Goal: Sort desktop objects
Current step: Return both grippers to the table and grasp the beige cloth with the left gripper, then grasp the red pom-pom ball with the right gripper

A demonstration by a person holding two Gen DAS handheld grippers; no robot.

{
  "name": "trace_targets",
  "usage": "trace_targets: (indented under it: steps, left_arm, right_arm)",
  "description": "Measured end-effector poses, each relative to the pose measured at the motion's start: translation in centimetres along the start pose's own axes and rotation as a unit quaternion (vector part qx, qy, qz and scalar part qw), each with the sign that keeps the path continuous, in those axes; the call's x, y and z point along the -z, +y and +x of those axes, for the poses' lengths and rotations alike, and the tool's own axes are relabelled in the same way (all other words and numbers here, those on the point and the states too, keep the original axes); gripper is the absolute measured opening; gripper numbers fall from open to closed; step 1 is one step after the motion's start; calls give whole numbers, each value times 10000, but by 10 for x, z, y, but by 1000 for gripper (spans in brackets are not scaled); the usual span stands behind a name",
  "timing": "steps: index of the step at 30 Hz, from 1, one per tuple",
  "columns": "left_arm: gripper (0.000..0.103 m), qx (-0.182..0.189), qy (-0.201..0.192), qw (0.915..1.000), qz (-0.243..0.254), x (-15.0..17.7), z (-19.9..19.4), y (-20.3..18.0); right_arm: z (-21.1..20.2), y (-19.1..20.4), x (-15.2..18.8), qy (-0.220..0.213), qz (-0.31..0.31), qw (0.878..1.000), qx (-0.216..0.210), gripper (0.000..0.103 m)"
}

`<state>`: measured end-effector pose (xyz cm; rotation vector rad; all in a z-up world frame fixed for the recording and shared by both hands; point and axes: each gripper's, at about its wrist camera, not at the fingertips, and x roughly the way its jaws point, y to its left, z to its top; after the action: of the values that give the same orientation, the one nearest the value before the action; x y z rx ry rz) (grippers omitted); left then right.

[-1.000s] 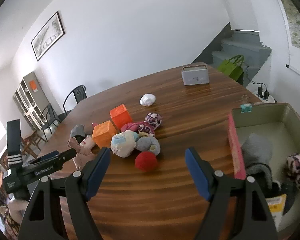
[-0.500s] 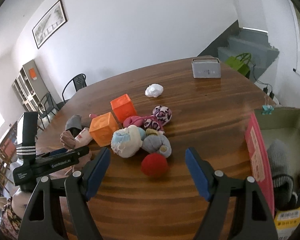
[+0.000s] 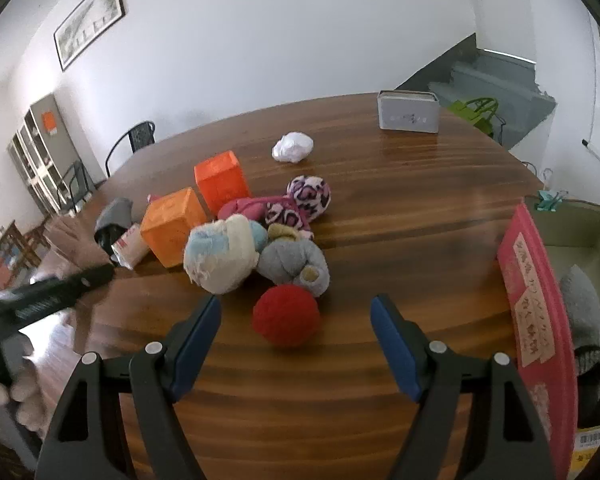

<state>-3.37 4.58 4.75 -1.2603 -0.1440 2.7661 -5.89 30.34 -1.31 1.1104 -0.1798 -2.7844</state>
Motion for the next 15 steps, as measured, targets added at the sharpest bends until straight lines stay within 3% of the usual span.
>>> trace_targets:
  steps: [5,10,12,15]
  left_arm:
    - [56,134,-95,9998,82,1,-11,-5]
    - [56,226,-94,9996,121,3,-15,-7]
    - [56,247,-75,9996,129,3,-14,-9]
    - [56,273,-53,9995,134,4,-13,-9]
  right_arm:
    - [14,1,2,274,-56,9995,153,80]
    - [23,3,1,399,-111,9989,213,66]
    - [29,5,2,521,-144,9984,165,53]
    - [35,8,3,667,-229,9974,157,43]
